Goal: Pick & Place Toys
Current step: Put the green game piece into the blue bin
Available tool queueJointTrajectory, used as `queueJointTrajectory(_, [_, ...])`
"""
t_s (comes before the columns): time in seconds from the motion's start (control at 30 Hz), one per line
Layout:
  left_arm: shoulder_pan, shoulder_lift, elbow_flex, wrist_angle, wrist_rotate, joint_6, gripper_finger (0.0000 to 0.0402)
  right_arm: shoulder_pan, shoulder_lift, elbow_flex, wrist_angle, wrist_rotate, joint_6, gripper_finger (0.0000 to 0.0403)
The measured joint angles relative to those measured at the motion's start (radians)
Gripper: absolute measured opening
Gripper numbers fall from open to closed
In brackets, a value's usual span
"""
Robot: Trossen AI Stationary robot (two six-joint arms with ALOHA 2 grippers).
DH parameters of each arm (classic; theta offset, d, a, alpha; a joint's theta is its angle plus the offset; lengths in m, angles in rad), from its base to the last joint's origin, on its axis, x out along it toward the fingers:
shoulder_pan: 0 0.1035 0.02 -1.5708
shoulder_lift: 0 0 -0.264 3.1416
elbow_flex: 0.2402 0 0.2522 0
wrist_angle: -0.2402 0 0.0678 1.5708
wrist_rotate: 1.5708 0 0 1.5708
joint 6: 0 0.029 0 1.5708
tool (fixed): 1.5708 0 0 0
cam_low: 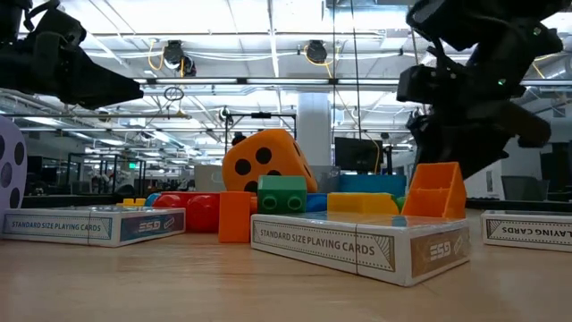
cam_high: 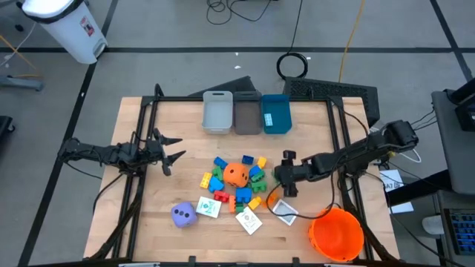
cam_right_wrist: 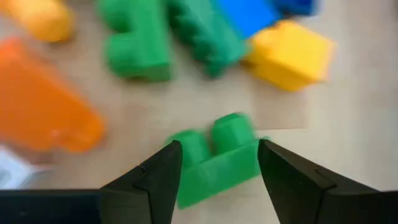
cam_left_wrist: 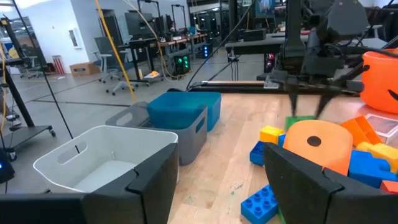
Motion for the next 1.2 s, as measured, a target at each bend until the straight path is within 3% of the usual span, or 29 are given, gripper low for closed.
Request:
queueJointTrajectory(0.2, [0.000, 0.000, 0.000, 0.002, 0.000, 0.000, 0.0241, 0.000, -0.054, 0.001, -0.020, 0.164, -0.021, 0.0203])
queueJointTrajectory(0.3, [0.000, 0.000, 0.000, 0.000, 0.000, 0.000, 0.0241, -0.002, -0.082, 0.001, -0.014, 0.221, 0.136, 0.0208])
queueJointTrajectory(0.43, [0.000, 0.000, 0.000, 0.000, 0.001, 0.000, 0.0241, -0.030, -0.100, 0.001, -0.014, 0.144, 0.328, 0.0231])
queueJointTrajectory(0.73, [0.000, 0.000, 0.000, 0.002, 0.001, 0.000, 0.0241, -0.032, -0.008, 0.001, -0.019, -0.039, 0.404, 0.0282])
queueJointTrajectory(0.83, [0.000, 0.000, 0.000, 0.000, 0.001, 0.000, 0.0241, -0.031, 0.022, 0.000, -0.023, -0.079, 0.405, 0.0282])
queueJointTrajectory(1.2, [0.000, 0.000, 0.000, 0.000, 0.001, 0.000, 0.0241, -0.050, 0.056, 0.000, -0.020, -0.078, 0.367, 0.0238])
